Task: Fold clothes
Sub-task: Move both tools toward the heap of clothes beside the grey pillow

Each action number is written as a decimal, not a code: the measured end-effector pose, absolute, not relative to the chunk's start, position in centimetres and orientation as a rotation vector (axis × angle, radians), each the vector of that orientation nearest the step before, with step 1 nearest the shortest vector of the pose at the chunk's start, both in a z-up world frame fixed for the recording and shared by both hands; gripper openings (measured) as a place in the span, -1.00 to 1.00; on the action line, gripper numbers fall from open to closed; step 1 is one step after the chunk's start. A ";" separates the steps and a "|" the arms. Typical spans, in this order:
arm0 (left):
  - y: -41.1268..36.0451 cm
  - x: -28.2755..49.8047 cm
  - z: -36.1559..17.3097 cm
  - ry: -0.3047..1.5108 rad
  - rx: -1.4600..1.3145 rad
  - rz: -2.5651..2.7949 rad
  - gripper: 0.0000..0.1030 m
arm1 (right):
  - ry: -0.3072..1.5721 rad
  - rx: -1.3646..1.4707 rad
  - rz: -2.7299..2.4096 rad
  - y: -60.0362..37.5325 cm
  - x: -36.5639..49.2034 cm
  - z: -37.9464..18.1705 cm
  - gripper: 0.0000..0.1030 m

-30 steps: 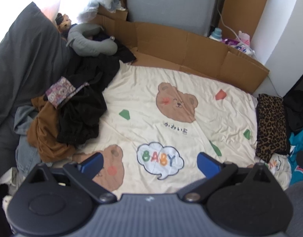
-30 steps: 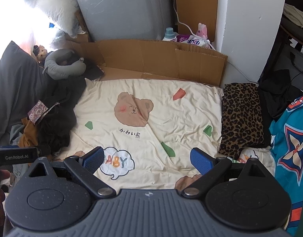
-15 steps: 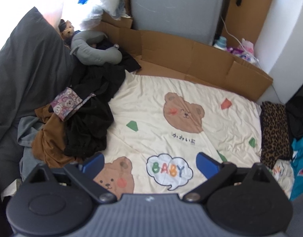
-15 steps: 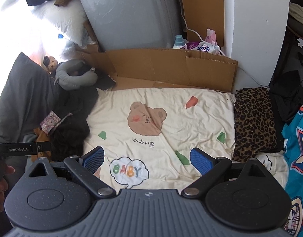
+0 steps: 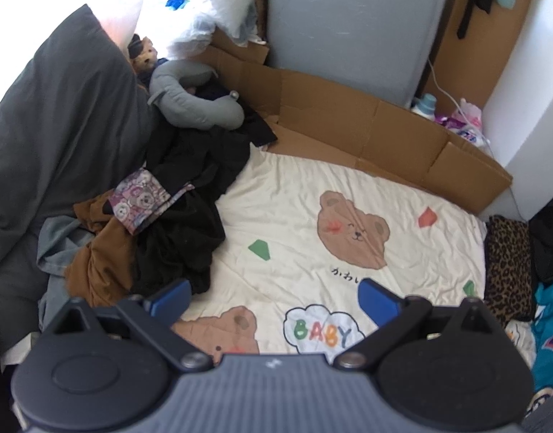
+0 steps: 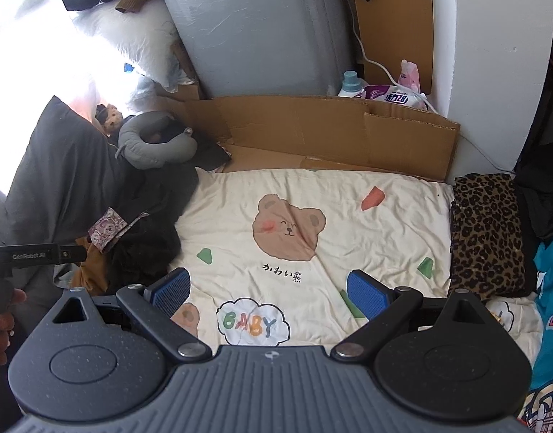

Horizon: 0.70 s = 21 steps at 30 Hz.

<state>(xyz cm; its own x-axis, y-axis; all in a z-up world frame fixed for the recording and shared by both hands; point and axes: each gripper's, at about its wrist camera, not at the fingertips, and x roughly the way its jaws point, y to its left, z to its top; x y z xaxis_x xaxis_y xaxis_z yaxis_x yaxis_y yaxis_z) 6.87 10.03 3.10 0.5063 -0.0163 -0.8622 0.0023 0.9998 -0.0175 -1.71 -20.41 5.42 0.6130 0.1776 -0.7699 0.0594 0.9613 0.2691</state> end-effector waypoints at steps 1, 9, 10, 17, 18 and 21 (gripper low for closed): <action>10.4 7.0 3.0 1.043 -0.020 -0.008 0.95 | 0.906 0.272 0.065 -20.3 -1.5 5.5 0.89; 12.6 8.1 2.6 1.025 -0.032 -0.002 0.95 | 0.867 0.189 0.089 -19.0 0.5 6.1 0.89; 12.8 8.3 2.6 1.022 -0.032 -0.001 0.95 | 0.866 0.189 0.092 -19.0 0.8 6.1 0.89; 14.9 9.3 2.5 1.001 -0.056 0.014 0.95 | 0.866 0.206 0.083 -19.1 2.2 5.5 0.88; 15.2 9.4 2.4 1.001 -0.062 0.020 0.95 | 0.867 0.212 0.082 -19.2 2.3 5.4 0.88; 16.1 9.8 2.2 1.004 -0.075 0.034 0.95 | 0.873 0.223 0.076 -19.3 2.7 5.0 0.88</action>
